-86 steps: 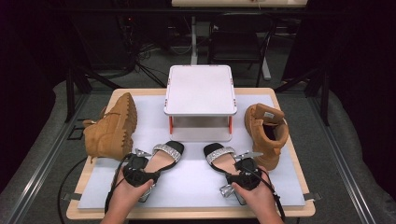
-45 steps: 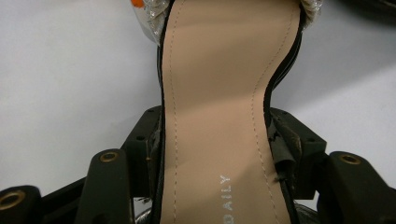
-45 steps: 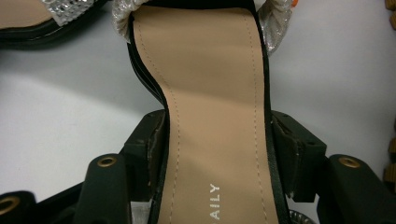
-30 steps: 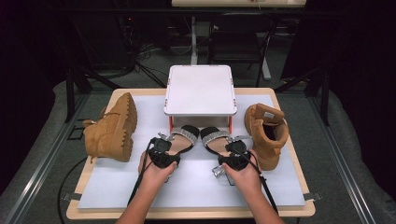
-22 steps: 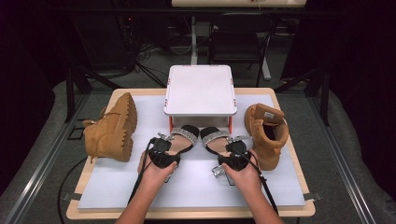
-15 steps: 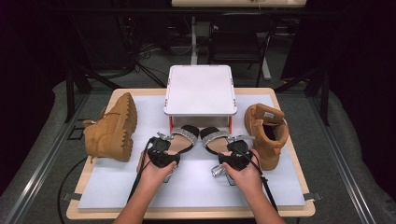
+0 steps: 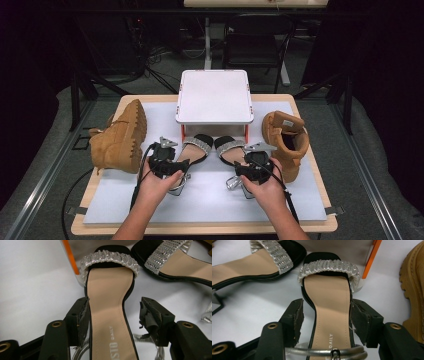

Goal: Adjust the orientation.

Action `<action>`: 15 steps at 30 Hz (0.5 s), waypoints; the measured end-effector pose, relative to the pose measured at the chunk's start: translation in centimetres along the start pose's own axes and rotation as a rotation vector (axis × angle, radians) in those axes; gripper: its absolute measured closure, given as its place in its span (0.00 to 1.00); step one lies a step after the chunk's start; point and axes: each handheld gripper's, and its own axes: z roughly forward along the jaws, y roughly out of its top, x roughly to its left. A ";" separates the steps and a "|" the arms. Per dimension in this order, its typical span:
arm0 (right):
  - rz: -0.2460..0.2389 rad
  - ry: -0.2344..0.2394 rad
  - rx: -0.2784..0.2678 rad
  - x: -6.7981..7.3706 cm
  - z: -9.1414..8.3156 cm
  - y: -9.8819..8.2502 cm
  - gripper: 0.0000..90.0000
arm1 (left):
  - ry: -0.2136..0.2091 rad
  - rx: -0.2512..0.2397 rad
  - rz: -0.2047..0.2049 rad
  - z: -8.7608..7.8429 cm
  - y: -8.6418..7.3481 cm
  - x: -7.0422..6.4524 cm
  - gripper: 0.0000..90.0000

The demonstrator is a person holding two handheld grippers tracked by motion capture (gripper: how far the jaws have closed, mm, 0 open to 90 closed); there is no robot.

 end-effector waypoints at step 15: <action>-0.025 0.047 -0.032 -0.4 -3.1 -1.5 0.70 | -0.013 -0.020 0.001 -3.1 -2.2 1.6 0.49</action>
